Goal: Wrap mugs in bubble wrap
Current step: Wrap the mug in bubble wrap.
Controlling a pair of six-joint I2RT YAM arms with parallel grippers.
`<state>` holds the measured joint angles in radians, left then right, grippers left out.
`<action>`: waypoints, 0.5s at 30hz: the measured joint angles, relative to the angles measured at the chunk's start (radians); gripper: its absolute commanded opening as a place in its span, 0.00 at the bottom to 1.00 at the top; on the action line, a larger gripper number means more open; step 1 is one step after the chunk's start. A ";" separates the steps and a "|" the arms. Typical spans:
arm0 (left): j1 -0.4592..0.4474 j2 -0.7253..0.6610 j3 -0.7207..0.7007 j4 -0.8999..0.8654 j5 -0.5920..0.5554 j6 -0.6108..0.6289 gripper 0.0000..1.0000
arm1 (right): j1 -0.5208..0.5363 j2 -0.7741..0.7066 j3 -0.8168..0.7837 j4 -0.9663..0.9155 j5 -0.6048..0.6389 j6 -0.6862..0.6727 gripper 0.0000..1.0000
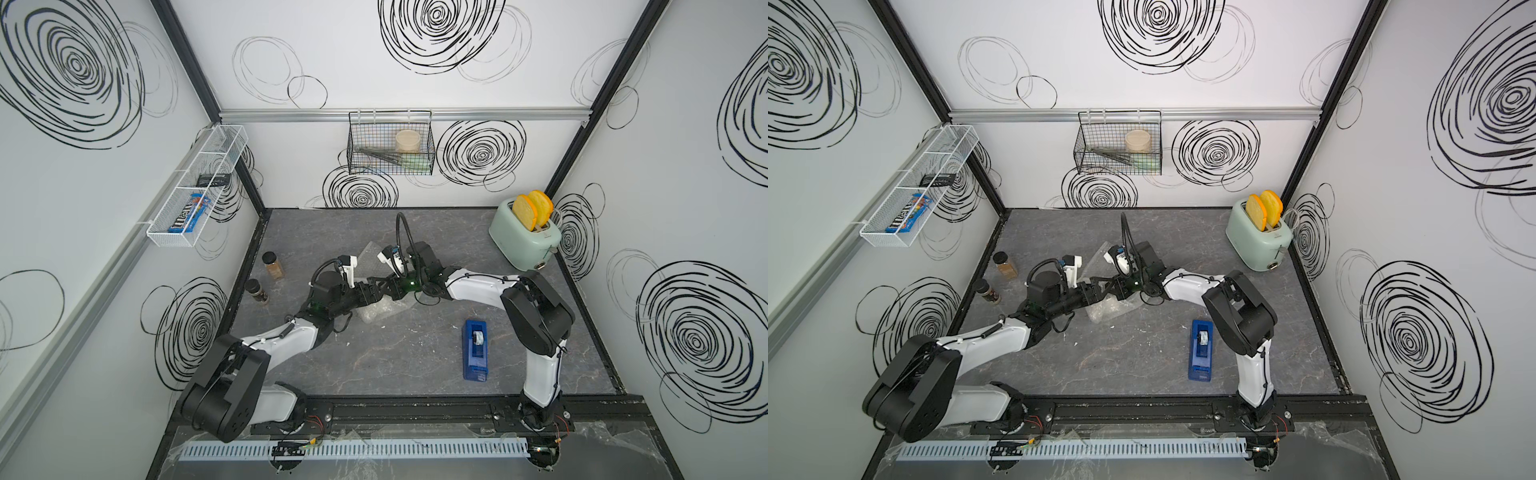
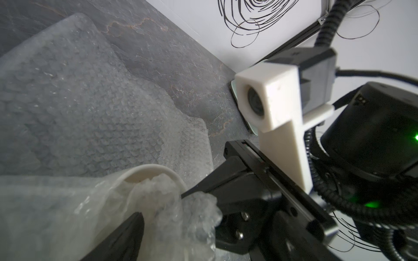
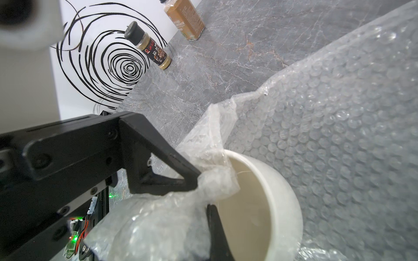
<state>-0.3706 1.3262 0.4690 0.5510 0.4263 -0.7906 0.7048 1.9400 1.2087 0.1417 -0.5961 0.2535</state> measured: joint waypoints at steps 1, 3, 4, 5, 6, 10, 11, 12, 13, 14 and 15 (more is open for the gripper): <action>0.001 -0.010 0.000 -0.015 -0.001 -0.001 0.95 | 0.000 0.000 0.001 -0.005 0.000 0.000 0.00; 0.003 -0.016 0.000 -0.030 -0.003 -0.004 0.94 | 0.000 -0.001 0.001 -0.009 -0.002 0.000 0.00; 0.005 -0.015 0.000 -0.029 -0.002 -0.006 0.94 | 0.000 -0.002 0.001 -0.010 -0.002 0.000 0.00; 0.008 -0.013 -0.002 -0.025 0.000 -0.010 0.94 | 0.000 -0.005 0.001 -0.013 -0.002 0.001 0.00; 0.013 -0.009 -0.005 -0.013 0.004 -0.015 0.93 | 0.000 -0.008 0.000 -0.018 -0.002 0.001 0.00; 0.029 0.016 -0.012 0.045 0.031 -0.038 0.95 | 0.000 -0.023 -0.001 -0.044 0.002 0.005 0.00; 0.031 0.018 -0.014 0.053 0.037 -0.043 0.96 | 0.000 -0.027 -0.001 -0.053 0.005 0.005 0.00; 0.032 0.016 -0.017 0.057 0.041 -0.047 0.96 | 0.000 -0.030 -0.001 -0.061 0.006 0.005 0.00; 0.032 0.013 -0.018 0.057 0.041 -0.050 0.96 | 0.000 -0.031 -0.001 -0.065 0.007 0.005 0.00; 0.032 0.006 -0.021 0.052 0.041 -0.052 0.96 | 0.000 -0.031 0.000 -0.069 0.010 0.005 0.00; 0.032 -0.003 -0.023 0.042 0.041 -0.054 0.96 | 0.000 -0.031 0.001 -0.073 0.010 0.005 0.00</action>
<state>-0.3389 1.3235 0.4465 0.5930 0.4671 -0.8444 0.7044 1.9087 1.2095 0.0689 -0.5861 0.2581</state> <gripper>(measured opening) 0.955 0.058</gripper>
